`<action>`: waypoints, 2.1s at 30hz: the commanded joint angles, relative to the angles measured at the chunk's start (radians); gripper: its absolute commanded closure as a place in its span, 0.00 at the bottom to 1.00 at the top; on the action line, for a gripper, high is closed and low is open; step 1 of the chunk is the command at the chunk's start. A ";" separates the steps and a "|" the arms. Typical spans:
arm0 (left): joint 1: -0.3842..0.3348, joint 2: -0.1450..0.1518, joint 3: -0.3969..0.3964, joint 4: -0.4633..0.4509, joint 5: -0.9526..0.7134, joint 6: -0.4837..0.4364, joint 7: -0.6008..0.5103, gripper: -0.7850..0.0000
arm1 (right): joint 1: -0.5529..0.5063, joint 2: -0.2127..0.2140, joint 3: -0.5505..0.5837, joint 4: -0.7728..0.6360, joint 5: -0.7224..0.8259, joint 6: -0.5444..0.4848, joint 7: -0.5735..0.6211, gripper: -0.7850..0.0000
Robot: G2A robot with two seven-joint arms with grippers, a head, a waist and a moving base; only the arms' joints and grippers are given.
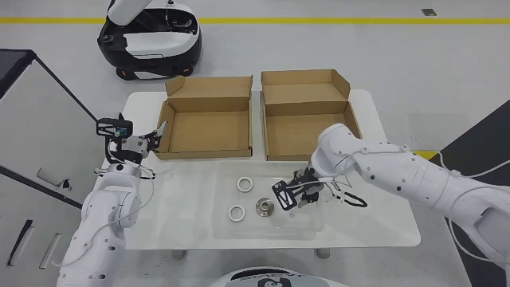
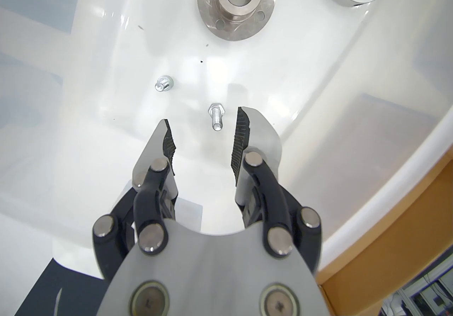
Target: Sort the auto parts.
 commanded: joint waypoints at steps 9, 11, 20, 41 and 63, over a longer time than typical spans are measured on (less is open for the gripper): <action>0.000 0.000 0.000 0.000 0.000 0.000 0.000 0.00 | -0.003 -0.014 0.000 0.016 0.008 0.005 0.005 0.51; 0.000 0.000 0.000 0.000 0.000 0.000 0.000 0.00 | -0.003 -0.017 0.000 0.017 0.010 0.008 0.008 0.51; 0.000 0.000 0.000 0.000 0.000 0.000 0.000 0.00 | -0.004 -0.025 0.000 0.023 0.018 0.017 0.017 0.54; 0.000 0.000 0.000 0.000 0.000 0.000 0.000 0.00 | -0.014 -0.029 0.000 0.036 0.014 0.028 0.028 0.64; 0.000 0.000 0.000 0.000 0.000 0.000 0.000 0.00 | -0.003 -0.035 0.000 0.042 0.020 0.025 0.025 1.00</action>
